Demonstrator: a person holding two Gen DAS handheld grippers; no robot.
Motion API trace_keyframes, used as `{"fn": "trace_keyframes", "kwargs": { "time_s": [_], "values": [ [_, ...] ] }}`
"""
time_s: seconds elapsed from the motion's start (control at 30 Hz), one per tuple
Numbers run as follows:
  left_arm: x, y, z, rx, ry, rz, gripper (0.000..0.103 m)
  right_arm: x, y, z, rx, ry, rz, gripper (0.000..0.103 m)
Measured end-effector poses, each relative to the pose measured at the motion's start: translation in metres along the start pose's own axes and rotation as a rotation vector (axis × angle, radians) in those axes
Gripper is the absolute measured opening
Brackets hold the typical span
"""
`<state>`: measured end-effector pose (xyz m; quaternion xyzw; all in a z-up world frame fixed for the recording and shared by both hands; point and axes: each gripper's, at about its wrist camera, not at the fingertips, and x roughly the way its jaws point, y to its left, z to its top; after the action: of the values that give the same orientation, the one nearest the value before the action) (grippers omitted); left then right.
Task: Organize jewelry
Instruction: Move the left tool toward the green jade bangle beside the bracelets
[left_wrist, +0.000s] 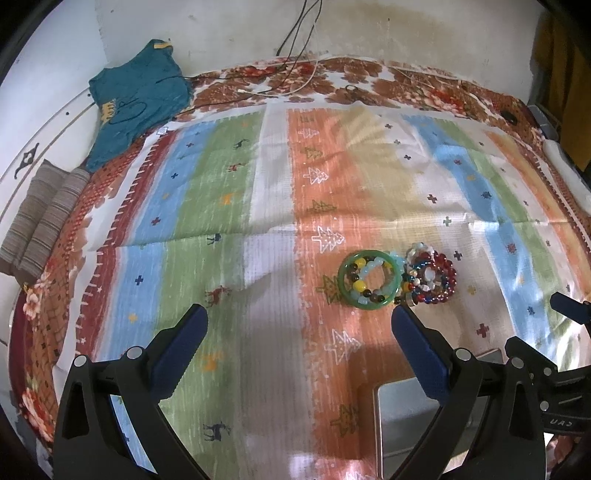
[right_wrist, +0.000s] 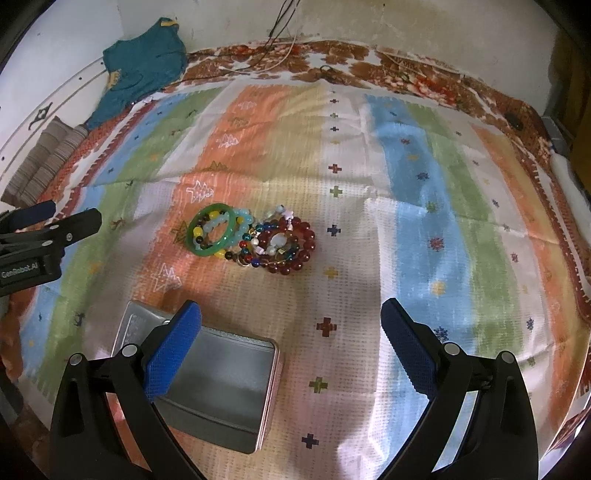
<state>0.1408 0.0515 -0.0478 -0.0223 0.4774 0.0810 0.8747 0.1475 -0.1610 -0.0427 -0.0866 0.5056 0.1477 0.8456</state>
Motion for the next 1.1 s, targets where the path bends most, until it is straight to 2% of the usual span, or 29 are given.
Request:
{"fn": "trace_keyframes", "kwargs": {
  "time_s": [0.5,0.87,1.1],
  "values": [
    [0.029,-0.008,0.014,0.024,0.035,0.027,0.097,0.017,0.008,0.012,-0.035,0.018,0.021,0.099],
    [0.052,-0.012,0.02,0.024,0.088,-0.017,0.097,0.027,0.018,0.02,-0.091,0.036,0.072,0.099],
    [0.068,-0.01,0.025,0.025,0.12,-0.033,0.097,0.037,0.028,0.025,-0.124,0.063,0.076,0.099]
  ]
}}
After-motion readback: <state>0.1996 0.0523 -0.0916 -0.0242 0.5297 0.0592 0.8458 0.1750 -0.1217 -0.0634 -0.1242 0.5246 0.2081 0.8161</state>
